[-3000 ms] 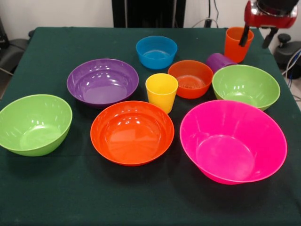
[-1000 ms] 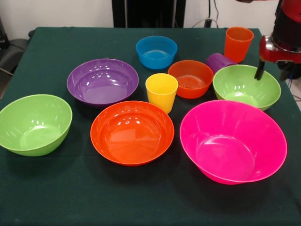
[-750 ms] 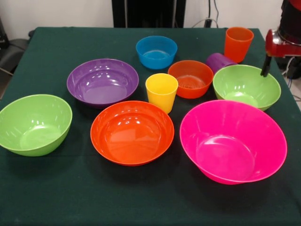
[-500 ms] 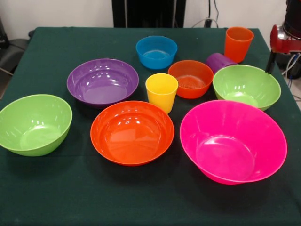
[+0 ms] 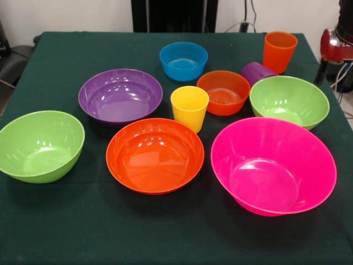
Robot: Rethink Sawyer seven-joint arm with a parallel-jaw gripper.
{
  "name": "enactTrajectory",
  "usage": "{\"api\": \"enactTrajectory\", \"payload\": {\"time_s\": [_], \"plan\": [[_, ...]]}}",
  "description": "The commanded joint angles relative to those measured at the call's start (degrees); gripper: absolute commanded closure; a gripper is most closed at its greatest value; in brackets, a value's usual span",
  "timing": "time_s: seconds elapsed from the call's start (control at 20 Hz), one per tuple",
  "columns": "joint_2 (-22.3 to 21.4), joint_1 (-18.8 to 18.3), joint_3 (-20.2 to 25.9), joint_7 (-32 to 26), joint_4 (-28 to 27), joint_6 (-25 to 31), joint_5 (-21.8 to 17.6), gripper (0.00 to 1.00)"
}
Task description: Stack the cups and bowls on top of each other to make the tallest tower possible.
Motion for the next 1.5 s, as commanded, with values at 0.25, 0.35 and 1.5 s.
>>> {"api": "enactTrajectory", "payload": {"time_s": [0.25,0.35,1.5], "plan": [[8.88,0.46,1.61,6.94,-4.4,1.07,-1.61,0.0],[9.06,0.5,1.37,6.89,-4.76,1.22,-1.58,0.0],[11.27,1.57,0.14,6.63,-6.39,-0.47,-0.88,0.0]]}}
